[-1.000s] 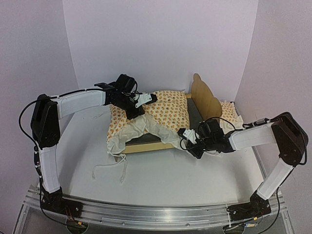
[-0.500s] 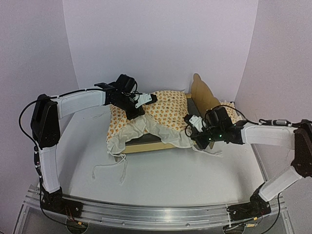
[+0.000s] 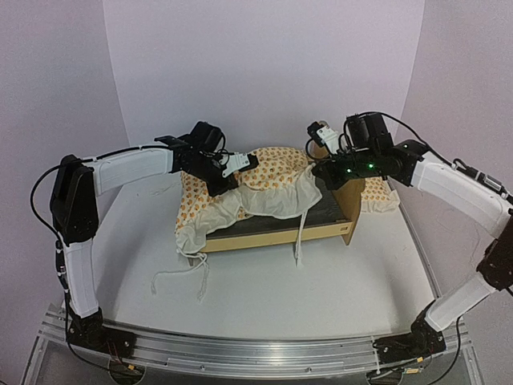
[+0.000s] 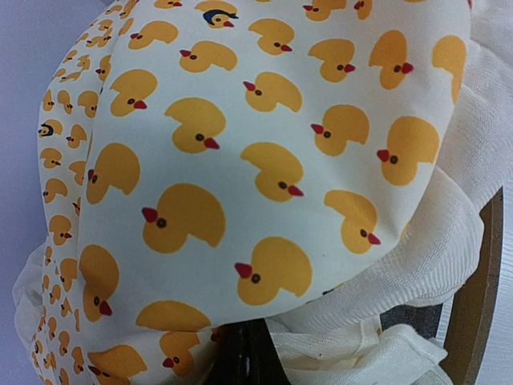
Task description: Set up the pet bed
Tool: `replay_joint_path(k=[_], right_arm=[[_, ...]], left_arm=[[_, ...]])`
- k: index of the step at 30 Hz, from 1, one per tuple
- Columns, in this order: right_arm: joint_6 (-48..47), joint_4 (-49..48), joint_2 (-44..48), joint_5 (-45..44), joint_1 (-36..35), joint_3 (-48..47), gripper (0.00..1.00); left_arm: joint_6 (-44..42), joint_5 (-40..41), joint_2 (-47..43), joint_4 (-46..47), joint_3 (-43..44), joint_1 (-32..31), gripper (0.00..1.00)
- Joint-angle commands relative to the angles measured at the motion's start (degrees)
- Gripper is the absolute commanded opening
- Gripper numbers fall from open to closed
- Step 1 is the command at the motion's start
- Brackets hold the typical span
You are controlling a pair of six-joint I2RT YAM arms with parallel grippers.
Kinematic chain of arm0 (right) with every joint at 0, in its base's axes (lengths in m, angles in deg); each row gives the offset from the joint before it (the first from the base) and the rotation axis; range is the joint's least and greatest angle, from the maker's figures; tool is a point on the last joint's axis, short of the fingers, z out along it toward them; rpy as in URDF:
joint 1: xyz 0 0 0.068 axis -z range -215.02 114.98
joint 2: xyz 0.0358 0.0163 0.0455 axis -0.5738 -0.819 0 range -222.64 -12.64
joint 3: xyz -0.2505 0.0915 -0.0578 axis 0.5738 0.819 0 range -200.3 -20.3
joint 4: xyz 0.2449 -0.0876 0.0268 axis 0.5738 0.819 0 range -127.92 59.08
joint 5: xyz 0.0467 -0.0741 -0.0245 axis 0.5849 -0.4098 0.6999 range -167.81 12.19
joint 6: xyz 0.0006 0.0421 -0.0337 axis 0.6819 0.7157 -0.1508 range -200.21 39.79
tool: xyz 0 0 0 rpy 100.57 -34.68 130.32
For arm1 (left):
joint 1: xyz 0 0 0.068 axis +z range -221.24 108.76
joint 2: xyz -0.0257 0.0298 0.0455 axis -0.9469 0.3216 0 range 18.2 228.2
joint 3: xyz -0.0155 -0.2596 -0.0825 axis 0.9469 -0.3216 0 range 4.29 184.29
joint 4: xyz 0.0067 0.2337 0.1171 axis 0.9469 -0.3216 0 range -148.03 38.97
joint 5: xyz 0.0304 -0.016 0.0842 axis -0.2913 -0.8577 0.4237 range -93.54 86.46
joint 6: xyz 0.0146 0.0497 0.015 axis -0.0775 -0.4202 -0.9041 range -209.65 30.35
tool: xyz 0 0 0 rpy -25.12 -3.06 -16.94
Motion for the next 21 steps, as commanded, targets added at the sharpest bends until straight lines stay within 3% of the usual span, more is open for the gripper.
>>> replay_joint_path(k=[1, 2, 5, 6, 9, 11, 15, 17, 21], right_arm=[[2.2, 1.6, -3.0, -1.0, 0.1, -6.8, 0.0], [4.0, 1.8, -3.6, 0.7, 0.1, -7.3, 0.0], [13.2, 3.4, -4.3, 3.2, 0.0, -7.5, 0.0], [16.8, 3.9, -4.5, 3.6, -0.1, -7.4, 0.0], [24.8, 4.2, -5.6, 4.8, -1.4, -6.7, 0.0], [28.6, 4.2, -7.1, 6.3, -2.8, -6.9, 0.0], [36.3, 3.6, -9.8, 10.6, -4.1, -8.9, 0.0], [40.7, 2.9, -10.2, 10.7, -4.2, -9.3, 0.0], [47.3, 1.5, -9.8, 8.5, -4.2, -8.3, 0.0]], left_arm=[[-1.6, -1.3, -2.9, -2.4, 2.4, 0.4, 0.02], [-1.8, -2.0, -2.5, -3.8, 3.0, 0.4, 0.1], [-2.1, -8.0, -2.8, -7.8, 5.4, 0.3, 0.51], [-2.8, -11.9, -3.8, -8.5, 5.9, 0.2, 0.56], [-7.5, -25.1, -8.2, -8.5, 5.8, -1.0, 0.64], [-8.0, -27.2, -9.0, -5.1, 4.9, -3.7, 0.74], [5.5, -30.6, -1.6, 2.6, 9.8, -5.5, 0.97], [10.6, -31.5, 1.6, 6.0, 10.3, -5.8, 0.99], [14.9, -31.8, 1.9, 17.4, 2.7, -7.4, 1.0]])
